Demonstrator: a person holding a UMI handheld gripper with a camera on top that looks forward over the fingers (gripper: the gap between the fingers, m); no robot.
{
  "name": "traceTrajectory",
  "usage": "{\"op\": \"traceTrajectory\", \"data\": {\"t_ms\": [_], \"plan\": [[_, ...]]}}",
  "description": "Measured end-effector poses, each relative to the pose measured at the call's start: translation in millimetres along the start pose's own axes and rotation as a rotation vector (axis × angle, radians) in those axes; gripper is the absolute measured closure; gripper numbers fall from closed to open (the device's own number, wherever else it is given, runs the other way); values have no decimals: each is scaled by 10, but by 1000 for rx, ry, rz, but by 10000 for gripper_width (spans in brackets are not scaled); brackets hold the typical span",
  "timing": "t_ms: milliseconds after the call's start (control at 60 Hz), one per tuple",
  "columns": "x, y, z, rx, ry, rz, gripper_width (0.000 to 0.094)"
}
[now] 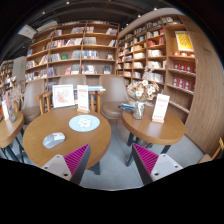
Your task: Arrange mouse
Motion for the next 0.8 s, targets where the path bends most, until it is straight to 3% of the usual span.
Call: {"op": "traceTrajectory", "data": {"t_ms": [350, 800], "plan": [[-85, -24, -585, 83, 30, -9, 80], [-243, 158, -1987, 288, 109, -36, 82]]}}
Point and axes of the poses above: the point between the fingertips, and its own axes, seen from behind it with the camera up: z to the right, x up, y backward, against the way the camera looks, the point moved 3 cm from there along y, backward, against the way the camera looks, and after that the axes turned 4 degrees about y, right-handed, at the moved point
